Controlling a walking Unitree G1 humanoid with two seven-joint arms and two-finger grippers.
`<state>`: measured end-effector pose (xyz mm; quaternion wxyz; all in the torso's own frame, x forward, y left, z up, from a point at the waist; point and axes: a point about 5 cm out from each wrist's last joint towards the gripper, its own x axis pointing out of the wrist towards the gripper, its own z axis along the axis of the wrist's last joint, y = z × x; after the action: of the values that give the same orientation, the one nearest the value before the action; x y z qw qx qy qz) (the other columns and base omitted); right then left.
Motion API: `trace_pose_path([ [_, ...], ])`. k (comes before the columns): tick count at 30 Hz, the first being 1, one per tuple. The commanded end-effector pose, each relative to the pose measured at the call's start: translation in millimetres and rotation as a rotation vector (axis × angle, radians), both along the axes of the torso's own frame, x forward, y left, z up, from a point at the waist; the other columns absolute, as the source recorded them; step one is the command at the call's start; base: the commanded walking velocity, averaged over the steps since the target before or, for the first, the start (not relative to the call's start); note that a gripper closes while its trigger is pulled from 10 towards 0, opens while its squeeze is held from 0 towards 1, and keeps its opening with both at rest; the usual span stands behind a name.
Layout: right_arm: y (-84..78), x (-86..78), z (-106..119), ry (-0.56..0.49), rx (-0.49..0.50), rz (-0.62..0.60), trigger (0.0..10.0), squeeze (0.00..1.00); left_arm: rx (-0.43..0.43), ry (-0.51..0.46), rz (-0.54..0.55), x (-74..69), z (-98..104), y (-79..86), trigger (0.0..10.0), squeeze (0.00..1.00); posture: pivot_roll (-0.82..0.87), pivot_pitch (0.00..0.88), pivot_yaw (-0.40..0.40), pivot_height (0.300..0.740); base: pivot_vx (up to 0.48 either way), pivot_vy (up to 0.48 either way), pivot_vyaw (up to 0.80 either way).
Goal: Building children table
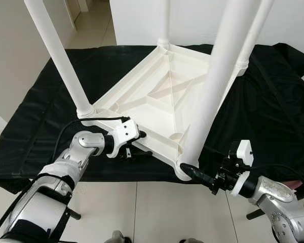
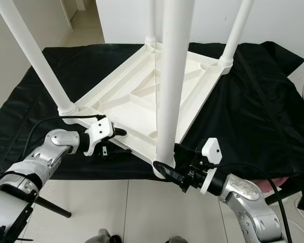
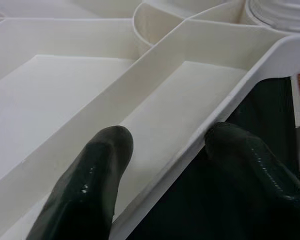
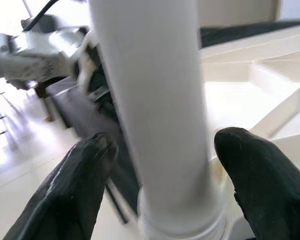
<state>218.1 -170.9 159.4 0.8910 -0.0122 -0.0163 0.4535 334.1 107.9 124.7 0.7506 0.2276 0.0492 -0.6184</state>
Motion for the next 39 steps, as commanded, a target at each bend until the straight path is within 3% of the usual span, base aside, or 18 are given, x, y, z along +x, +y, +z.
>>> trace_pose_path([
  [1,1.9,2.2,1.5,-0.048,-0.008,-0.04,10.0,0.0,0.035,0.061,-0.059,-4.4,-7.2,3.4,0.0,0.0,-0.19,0.063,0.121,0.74,0.0,0.0,0.0],
  [6,3.5,7.9,4.5,-0.153,0.012,-0.154,10.0,0.0,0.044,0.085,-0.068,-3.6,-7.9,4.7,0.0,0.0,-0.18,0.069,0.117,0.74,0.0,0.0,0.0],
  [17,-1.7,7.1,0.7,-0.151,0.046,-0.214,10.0,0.0,0.076,0.094,-0.078,-3.5,-10.9,6.5,0.0,0.0,-0.18,0.077,0.123,0.74,0.0,0.0,0.0],
  [25,-12.5,10.1,2.4,-0.162,0.078,-0.319,10.0,0.0,0.01,0.076,-0.012,4.6,-4.6,-0.3,0.0,0.0,-0.19,0.087,0.134,0.74,0.0,0.0,0.0],
  [28,-16.7,17.3,3.7,-0.185,0.069,-0.398,10.0,0.0,-0.06,0.05,0.04,13.0,5.9,-10.5,0.0,0.0,-0.2,0.091,0.142,0.74,0.0,0.0,0.0],
  [33,-20.4,23.7,5.6,-0.195,0.067,-0.442,10.0,0.0,-0.092,0.036,0.056,16.4,11.4,-17.5,0.0,0.0,-0.2,0.093,0.143,0.74,0.0,0.0,0.0],
  [39,-42.0,35.3,9.0,-0.219,0.051,-0.583,10.0,0.0,-0.107,0.019,0.074,19.8,15.4,-23.4,0.0,0.0,-0.21,0.095,0.144,0.74,0.0,0.0,0.0],
])
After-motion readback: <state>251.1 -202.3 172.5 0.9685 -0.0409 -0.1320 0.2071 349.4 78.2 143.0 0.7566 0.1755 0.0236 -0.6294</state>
